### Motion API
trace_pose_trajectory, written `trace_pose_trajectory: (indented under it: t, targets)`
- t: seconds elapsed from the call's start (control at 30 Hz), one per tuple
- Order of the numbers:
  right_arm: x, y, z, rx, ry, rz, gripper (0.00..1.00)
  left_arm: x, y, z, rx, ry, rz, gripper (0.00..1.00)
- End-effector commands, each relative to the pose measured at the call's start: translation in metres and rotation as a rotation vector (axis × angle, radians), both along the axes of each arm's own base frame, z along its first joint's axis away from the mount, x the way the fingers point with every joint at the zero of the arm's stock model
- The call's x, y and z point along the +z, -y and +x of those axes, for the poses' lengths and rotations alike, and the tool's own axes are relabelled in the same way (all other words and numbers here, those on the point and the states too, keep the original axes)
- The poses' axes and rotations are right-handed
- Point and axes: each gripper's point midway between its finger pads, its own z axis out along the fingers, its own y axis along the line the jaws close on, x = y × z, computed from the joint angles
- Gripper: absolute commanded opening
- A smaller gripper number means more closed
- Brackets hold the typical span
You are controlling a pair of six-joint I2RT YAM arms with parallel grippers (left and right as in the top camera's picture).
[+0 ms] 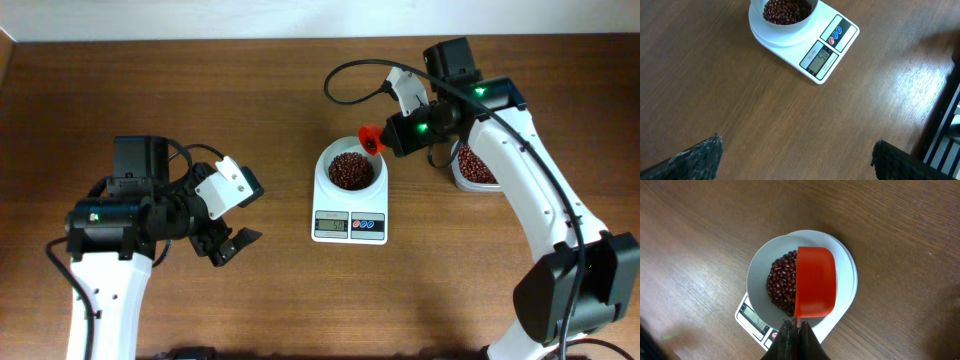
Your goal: Scoop and weigh 50g on scale
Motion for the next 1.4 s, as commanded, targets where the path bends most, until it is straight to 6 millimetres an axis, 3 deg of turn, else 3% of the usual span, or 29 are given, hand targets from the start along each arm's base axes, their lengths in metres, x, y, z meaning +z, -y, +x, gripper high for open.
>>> trace_pose_trajectory:
  t: [0.0, 0.17, 0.27, 0.5, 0.67, 0.8, 0.9, 1.07, 1.2, 1.37]
  targets:
    - [0.014, 0.001, 0.001, 0.004, 0.043, -0.002, 0.04, 0.006, 0.003, 0.000, 0.002, 0.010, -0.023, 0.99]
    - [0.017, -0.003, -0.003, 0.016, 0.023, 0.038, 0.04, 0.006, 0.003, 0.000, 0.002, 0.010, -0.023, 0.99]
    - [0.020, 0.007, -0.007, -0.004, 0.006, 0.038, 0.04, 0.006, 0.003, 0.000, 0.002, 0.010, -0.023, 0.99]
    - [0.035, 0.075, -0.014, -0.170, -0.094, 0.144, 0.04, 0.006, 0.003, 0.000, 0.002, 0.010, -0.023, 0.99]
    - [0.028, 0.141, -0.023, -0.325, -0.169, 0.135, 0.04, 0.006, 0.003, 0.000, 0.002, 0.010, -0.023, 0.99]
    - [0.025, 0.181, -0.029, -0.436, -0.199, 0.138, 0.04, 0.006, 0.003, 0.000, 0.002, 0.010, -0.023, 0.99]
    - [0.012, 0.214, -0.032, -0.506, -0.198, -0.022, 0.04, 0.006, 0.003, 0.000, 0.002, 0.010, -0.023, 0.99]
    - [0.009, 0.226, -0.027, -0.529, -0.167, -0.096, 0.04, 0.006, 0.003, 0.000, 0.002, 0.010, -0.023, 0.99]
    - [0.005, 0.248, -0.021, -0.569, -0.130, -0.211, 0.04, 0.006, 0.003, 0.000, 0.003, 0.010, -0.023, 0.99]
    - [-0.001, 0.245, -0.018, -0.538, -0.114, -0.377, 0.04, 0.006, 0.003, 0.000, 0.002, 0.010, -0.023, 0.99]
